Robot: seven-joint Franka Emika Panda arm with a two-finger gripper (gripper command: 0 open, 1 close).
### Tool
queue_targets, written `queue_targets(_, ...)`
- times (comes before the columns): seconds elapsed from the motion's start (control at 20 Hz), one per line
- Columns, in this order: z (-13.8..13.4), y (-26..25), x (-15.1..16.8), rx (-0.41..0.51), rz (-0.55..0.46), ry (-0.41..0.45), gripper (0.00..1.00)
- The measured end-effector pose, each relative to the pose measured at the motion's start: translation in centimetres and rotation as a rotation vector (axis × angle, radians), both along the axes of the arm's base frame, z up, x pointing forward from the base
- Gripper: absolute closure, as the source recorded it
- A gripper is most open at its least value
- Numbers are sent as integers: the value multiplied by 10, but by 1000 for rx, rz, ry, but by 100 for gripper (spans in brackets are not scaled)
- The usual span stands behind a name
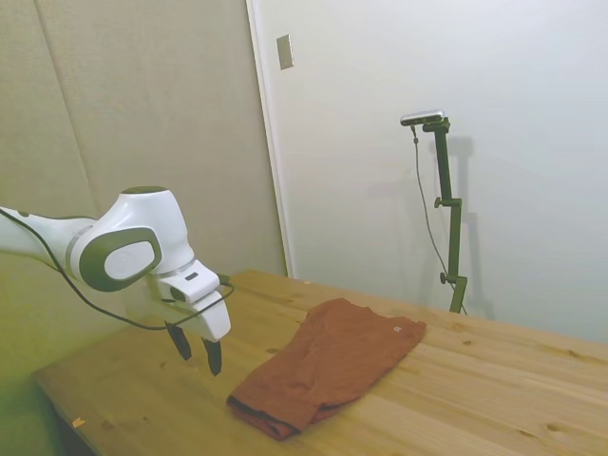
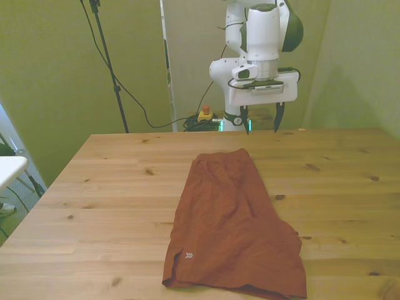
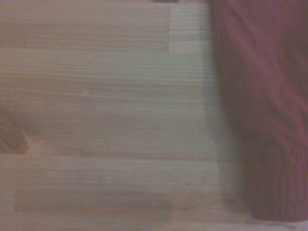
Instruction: Unfold the shorts
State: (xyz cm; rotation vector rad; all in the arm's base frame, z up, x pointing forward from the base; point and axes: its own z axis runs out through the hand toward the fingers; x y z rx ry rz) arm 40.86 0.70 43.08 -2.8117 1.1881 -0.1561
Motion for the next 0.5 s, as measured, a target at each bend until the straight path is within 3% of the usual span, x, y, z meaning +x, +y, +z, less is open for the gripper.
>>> queue_targets(0.15, 0, -9, 3, -2, -28, -10, 0)
queue_targets(0.35, 9, -116, 22, 55, -193, -5, 0)
queue_targets(0.5, 20, -192, 23, 123, -259, 27, 0)
